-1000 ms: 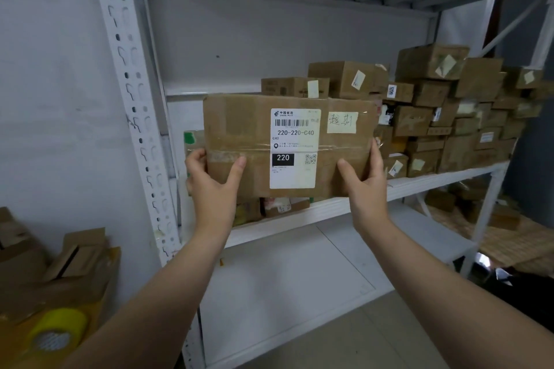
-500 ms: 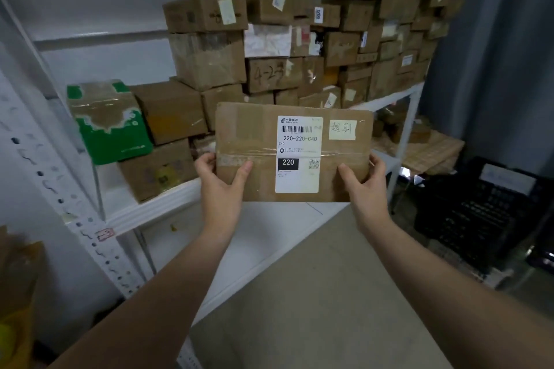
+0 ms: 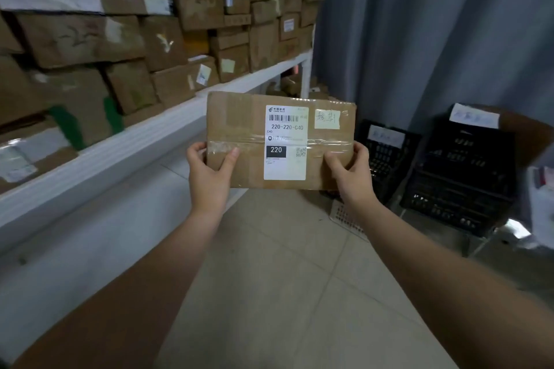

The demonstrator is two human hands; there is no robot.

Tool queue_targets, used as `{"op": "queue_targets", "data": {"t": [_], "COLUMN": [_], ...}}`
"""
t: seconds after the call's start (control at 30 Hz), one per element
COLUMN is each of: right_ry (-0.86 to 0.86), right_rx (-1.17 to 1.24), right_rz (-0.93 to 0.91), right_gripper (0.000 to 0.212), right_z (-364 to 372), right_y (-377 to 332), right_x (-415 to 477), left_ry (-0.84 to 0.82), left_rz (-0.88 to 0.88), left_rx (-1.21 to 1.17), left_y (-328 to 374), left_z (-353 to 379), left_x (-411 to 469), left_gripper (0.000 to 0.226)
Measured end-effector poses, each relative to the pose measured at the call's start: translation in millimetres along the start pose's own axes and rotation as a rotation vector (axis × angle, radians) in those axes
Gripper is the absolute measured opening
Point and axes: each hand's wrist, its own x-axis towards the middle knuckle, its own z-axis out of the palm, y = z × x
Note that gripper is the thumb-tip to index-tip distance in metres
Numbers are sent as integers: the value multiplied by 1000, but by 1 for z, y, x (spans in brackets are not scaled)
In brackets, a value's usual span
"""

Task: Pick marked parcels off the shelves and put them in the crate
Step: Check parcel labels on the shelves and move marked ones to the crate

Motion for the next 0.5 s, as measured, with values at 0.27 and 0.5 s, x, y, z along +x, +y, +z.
{"op": "queue_targets", "data": {"t": [0.27, 0.5], "right_ry": [127, 203], "right_rx": [-53, -81], "right_rz": [74, 175], "right_gripper": [61, 62], "right_z": [-110, -142], "right_y": [33, 79], "right_x": [77, 161], "left_ry": [-169, -311], "left_rz": [-66, -116], "left_rx": [-18, 4], "left_y": [-26, -63], "left_z": [158, 259], "left_x": [8, 56], "left_gripper": [46, 41]}}
